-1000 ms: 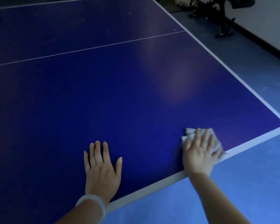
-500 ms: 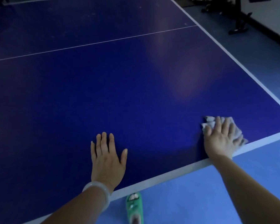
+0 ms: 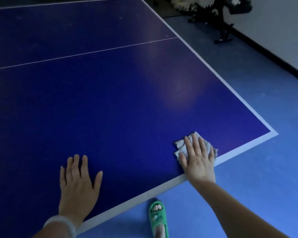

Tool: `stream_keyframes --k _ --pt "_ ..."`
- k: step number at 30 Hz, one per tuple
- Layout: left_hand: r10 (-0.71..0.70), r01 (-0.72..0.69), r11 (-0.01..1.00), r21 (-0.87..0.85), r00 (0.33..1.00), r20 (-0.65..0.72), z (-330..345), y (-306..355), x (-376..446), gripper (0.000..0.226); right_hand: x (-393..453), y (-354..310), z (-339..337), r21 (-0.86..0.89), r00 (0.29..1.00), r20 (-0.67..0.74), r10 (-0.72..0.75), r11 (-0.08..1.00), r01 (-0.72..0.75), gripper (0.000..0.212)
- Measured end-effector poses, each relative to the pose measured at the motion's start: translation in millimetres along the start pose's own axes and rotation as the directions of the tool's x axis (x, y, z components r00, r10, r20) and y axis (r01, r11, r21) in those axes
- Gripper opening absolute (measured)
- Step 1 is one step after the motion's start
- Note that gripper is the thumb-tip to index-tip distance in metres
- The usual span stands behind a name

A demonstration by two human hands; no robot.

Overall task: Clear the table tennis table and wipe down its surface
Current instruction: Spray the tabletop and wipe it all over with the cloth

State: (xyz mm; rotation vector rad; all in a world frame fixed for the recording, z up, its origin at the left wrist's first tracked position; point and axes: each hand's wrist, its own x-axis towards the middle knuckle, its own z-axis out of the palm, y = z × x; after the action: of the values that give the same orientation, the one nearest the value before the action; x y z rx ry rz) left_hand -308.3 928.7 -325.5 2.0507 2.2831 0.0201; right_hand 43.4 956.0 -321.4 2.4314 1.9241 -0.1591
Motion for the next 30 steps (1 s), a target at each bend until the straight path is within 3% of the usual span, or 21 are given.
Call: stream_keyframes --k 3,5,8,11,16,17,19,21,23,25,27,29,30 --pt "-0.033 0.033 0.999 -0.040 0.999 0.001 -2 4 2 0.087 3 1 -1 -0.005 1.000 0.000 0.006 1.000 -0.006 0.071" --pt "-0.020 0.018 0.994 -0.107 1.000 -0.020 -5 24 11 0.076 2 1 -1 -0.011 1.000 -0.003 0.007 1.000 -0.007 0.069" --pt "0.198 -0.205 0.967 -0.154 0.978 -0.060 -8 94 30 0.052 2 3 -2 0.015 0.999 -0.025 -0.021 1.000 0.021 0.067" --pt "0.335 -0.340 0.918 -0.206 0.940 -0.057 -7 189 54 0.057 7 10 -2 0.042 0.996 -0.062 -0.065 0.997 0.067 0.064" --pt "0.254 -0.254 0.965 -0.069 0.967 -0.003 3 273 86 0.065 31 64 0 0.018 0.962 -0.119 -0.246 0.968 0.250 0.060" --pt "0.238 -0.238 0.970 -0.055 0.971 -0.010 5 277 87 0.066 43 84 -2 0.011 0.972 -0.136 -0.192 0.981 0.196 0.059" --pt "0.235 -0.235 0.970 -0.057 0.972 -0.008 8 277 87 0.069 66 126 -6 0.068 0.987 -0.148 0.060 0.996 -0.051 0.058" --pt "0.241 -0.240 0.970 -0.051 0.971 0.011 10 276 86 0.069 79 147 -10 0.210 0.925 -0.105 0.364 0.918 -0.337 0.056" --pt "0.236 -0.234 0.971 -0.044 0.971 0.027 10 277 87 0.069 84 132 -9 0.278 0.858 -0.115 0.501 0.845 -0.456 0.060" --pt "0.234 -0.232 0.972 -0.038 0.972 0.035 10 278 87 0.069 77 103 -7 0.233 0.907 -0.173 0.384 0.911 -0.341 0.062" --pt "0.233 -0.231 0.972 -0.033 0.972 0.039 9 278 87 0.069 68 89 1 0.124 0.985 -0.169 0.046 0.992 -0.025 0.059" --pt "0.240 -0.239 0.970 -0.036 0.970 0.043 7 278 87 0.069 72 108 2 0.045 0.968 -0.132 -0.214 0.974 0.221 0.058" --pt "0.246 -0.245 0.969 -0.036 0.968 0.041 6 278 87 0.069 79 125 1 0.025 0.965 -0.126 -0.230 0.972 0.235 0.058"
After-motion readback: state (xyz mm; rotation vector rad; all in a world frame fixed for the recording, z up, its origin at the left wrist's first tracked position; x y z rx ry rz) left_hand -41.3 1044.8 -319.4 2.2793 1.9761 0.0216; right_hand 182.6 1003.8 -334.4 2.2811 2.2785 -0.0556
